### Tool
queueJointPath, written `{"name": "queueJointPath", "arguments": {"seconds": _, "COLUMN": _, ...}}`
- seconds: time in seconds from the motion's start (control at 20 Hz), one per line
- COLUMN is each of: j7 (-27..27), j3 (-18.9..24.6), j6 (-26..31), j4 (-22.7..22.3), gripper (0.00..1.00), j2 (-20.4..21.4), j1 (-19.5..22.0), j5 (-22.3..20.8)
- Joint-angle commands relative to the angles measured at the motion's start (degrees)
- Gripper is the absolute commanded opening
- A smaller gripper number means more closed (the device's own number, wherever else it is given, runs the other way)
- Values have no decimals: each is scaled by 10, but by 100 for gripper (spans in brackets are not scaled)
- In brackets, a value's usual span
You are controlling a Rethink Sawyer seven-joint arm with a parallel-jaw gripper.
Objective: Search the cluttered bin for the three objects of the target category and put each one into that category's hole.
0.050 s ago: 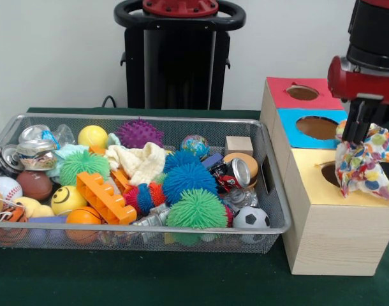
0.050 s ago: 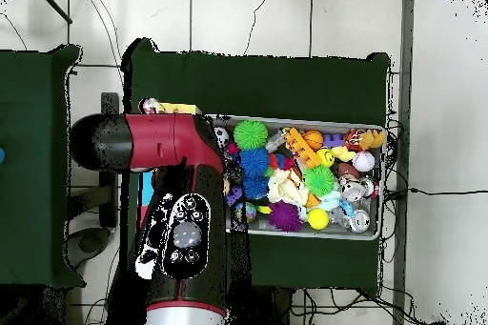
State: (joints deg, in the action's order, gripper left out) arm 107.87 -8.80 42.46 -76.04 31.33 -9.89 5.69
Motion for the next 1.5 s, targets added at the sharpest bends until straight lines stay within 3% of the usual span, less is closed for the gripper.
{"name": "queueJointPath", "arguments": {"seconds": 0.05, "j7": 78, "j3": 14, "j6": -36, "j4": -21, "gripper": 0, "j2": -39, "j1": 13, "j5": -21}}
{"name": "queueJointPath", "arguments": {"seconds": 0.8, "j7": 82, "j3": -6, "j6": -65, "j4": -14, "gripper": 0, "j2": -55, "j1": 5, "j5": -27}}
{"name": "queueJointPath", "arguments": {"seconds": 1.1, "j7": 67, "j3": 13, "j6": -130, "j4": -13, "gripper": 0, "j2": -84, "j1": 28, "j5": -25}}
{"name": "queueJointPath", "arguments": {"seconds": 1.15, "j7": 71, "j3": 21, "j6": -165, "j4": -17, "gripper": 0, "j2": -89, "j1": 33, "j5": -23}}
{"name": "queueJointPath", "arguments": {"seconds": 1.5, "j7": 70, "j3": 34, "j6": -187, "j4": -6, "gripper": 0, "j2": -109, "j1": 38, "j5": -8}}
